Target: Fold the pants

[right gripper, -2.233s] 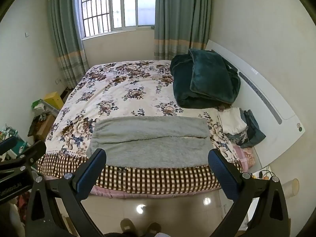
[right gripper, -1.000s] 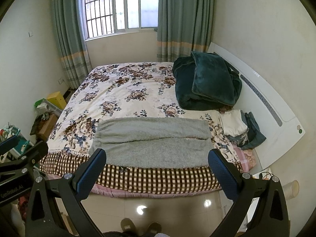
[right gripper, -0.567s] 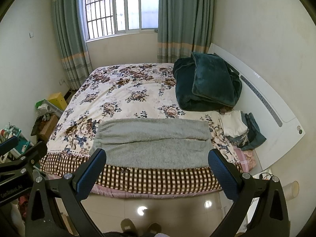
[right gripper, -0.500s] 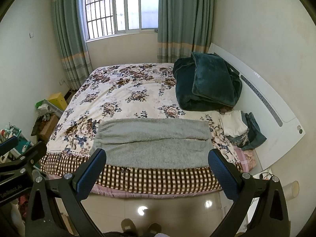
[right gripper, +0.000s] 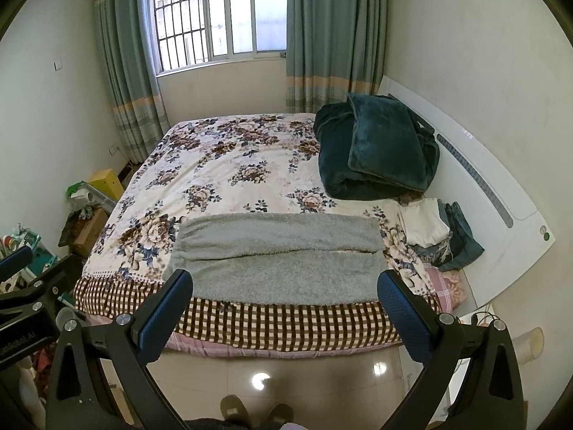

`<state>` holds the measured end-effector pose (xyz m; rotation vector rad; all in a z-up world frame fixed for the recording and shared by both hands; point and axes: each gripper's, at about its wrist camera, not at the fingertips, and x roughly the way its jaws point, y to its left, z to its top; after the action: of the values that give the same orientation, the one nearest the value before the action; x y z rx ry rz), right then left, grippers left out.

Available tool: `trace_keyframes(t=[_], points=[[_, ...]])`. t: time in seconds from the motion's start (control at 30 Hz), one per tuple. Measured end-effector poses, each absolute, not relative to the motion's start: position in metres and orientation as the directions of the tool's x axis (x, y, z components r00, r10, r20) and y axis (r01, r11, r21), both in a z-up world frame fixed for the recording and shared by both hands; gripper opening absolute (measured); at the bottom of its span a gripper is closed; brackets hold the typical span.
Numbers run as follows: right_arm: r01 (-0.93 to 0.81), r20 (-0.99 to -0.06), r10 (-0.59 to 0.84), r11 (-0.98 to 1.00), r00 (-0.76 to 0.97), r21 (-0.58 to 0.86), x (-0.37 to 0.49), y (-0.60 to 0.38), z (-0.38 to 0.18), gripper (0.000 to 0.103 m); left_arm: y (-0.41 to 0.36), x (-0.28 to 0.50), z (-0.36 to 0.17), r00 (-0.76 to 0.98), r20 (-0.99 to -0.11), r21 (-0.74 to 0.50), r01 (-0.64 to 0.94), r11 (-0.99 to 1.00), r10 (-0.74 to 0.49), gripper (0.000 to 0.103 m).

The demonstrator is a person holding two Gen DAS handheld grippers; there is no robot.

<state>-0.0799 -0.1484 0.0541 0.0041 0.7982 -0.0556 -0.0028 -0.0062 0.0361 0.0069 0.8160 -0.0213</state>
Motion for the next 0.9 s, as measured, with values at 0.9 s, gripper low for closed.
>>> trace_keyframes(t=[0.9], points=[[0.200, -0.845, -0.101, 0.980, 0.526, 0.007, 0.136, -0.251, -0.081, 0.103, -0.032, 0.191, -0.106, 0.519, -0.829, 0.133, -0.177, 0.975, 0.207, 0.103]])
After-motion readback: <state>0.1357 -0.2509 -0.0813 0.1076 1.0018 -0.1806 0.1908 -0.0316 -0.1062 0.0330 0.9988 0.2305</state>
